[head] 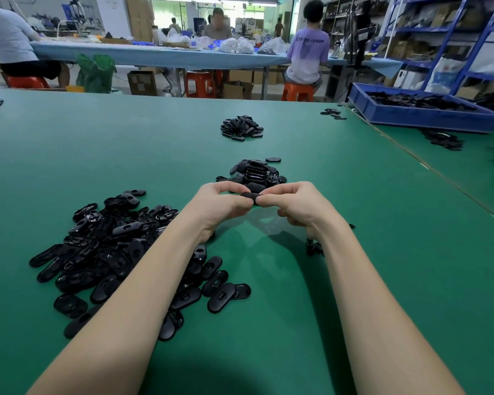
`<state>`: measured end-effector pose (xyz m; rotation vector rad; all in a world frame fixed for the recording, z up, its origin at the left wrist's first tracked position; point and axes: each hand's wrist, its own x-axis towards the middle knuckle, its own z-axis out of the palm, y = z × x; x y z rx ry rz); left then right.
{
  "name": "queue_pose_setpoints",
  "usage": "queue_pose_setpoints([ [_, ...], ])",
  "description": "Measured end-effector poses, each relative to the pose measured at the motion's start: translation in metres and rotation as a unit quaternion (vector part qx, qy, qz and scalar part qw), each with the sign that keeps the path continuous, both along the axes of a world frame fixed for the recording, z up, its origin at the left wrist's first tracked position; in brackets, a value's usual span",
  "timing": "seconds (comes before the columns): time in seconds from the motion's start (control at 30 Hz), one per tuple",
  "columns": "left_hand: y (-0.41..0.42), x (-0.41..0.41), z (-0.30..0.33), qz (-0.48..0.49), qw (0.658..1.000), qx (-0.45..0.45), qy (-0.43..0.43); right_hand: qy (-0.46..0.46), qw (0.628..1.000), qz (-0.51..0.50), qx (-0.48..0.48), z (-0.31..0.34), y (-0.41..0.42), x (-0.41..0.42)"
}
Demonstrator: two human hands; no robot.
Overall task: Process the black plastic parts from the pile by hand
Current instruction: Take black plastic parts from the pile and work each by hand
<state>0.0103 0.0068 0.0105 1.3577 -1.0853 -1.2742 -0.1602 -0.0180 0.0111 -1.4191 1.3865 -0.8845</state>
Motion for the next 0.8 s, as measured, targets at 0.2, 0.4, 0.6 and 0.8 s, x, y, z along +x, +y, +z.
queue_pose_setpoints([
  [0.2, -0.003, -0.001, -0.002, 0.000, 1.000, 0.005, 0.005, 0.026, 0.999, -0.006, -0.022, -0.001, -0.001, 0.001],
  [0.4, -0.003, -0.002, -0.008, 0.000, 1.000, -0.005, -0.022, 0.037, 0.999, -0.002, -0.038, -0.009, -0.003, 0.001],
  [0.6, -0.005, -0.006, -0.012, 0.011, 0.999, -0.009, -0.042, 0.030, 0.998, -0.004, -0.053, -0.013, -0.002, 0.001],
  [0.8, -0.006, -0.006, -0.014, 0.030, 0.999, -0.010, -0.023, 0.037, 0.995, -0.001, -0.089, -0.013, -0.002, 0.005],
])
